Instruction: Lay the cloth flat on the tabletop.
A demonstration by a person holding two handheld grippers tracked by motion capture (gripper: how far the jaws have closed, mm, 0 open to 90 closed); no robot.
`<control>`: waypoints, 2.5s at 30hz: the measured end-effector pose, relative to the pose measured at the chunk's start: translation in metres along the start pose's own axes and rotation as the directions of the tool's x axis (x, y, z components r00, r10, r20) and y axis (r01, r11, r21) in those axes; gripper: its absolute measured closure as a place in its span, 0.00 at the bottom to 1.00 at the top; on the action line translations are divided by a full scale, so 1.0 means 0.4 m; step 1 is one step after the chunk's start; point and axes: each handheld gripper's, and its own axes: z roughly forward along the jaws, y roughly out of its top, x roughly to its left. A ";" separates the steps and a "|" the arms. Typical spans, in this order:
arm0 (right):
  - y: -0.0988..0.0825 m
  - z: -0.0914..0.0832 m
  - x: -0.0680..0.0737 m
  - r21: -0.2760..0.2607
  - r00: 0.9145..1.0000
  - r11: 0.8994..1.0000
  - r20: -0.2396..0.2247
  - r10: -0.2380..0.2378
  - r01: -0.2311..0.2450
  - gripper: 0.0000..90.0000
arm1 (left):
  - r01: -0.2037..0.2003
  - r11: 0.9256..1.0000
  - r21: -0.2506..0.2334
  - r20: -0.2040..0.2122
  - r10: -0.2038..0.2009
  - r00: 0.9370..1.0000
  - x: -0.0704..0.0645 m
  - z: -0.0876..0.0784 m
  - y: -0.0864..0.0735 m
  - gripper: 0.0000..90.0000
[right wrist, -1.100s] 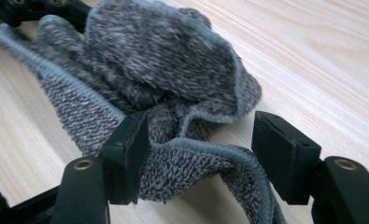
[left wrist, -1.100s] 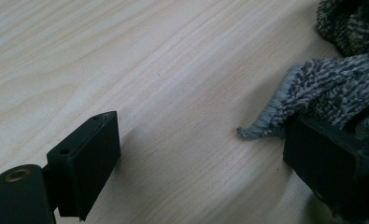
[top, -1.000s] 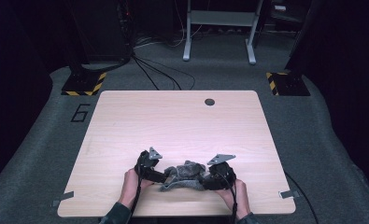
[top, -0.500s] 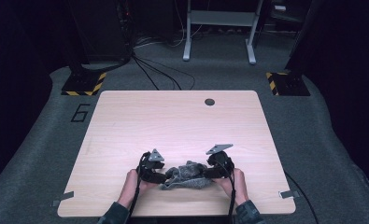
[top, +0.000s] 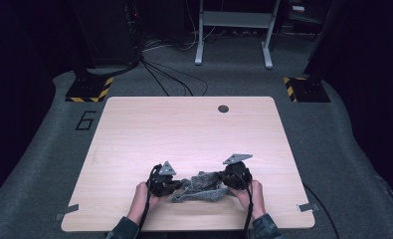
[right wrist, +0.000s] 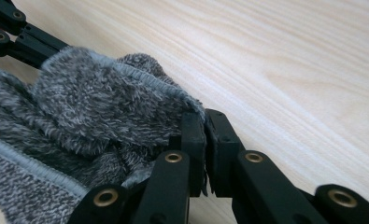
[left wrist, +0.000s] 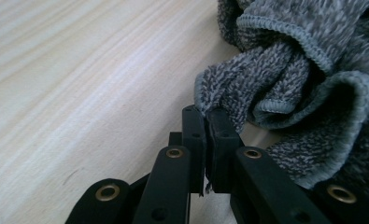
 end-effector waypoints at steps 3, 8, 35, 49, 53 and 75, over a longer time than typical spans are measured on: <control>0.001 -0.013 -0.002 -0.013 1.000 1.000 0.005 0.006 -0.006 0.96 | 0.011 1.000 -0.018 -0.013 -0.011 1.000 0.005 -0.013 -0.002 0.97; 0.004 -0.053 -0.011 -0.053 0.999 0.999 0.038 0.014 -0.012 0.97 | 0.042 0.997 -0.069 -0.051 -0.045 0.998 0.025 -0.057 -0.006 0.97; -0.064 -0.084 -0.094 -0.007 0.985 0.991 0.112 0.134 -0.134 0.71 | 0.150 0.988 -0.037 -0.070 -0.152 0.986 0.090 -0.086 -0.029 0.66; -0.049 -0.124 -0.007 -0.048 0.997 0.996 -0.003 0.071 -0.072 0.47 | 0.138 0.990 0.014 -0.103 -0.136 0.985 0.090 -0.069 -0.028 0.44; -0.059 -0.130 0.008 -0.049 0.996 0.996 -0.032 0.080 -0.081 0.42 | 0.137 0.990 0.033 -0.104 -0.133 0.986 0.086 -0.058 -0.030 0.45; -0.071 -0.071 0.043 0.025 0.999 0.998 0.000 0.052 -0.052 0.82 | 0.027 0.998 0.062 -0.171 -0.016 0.985 0.043 -0.030 -0.023 0.77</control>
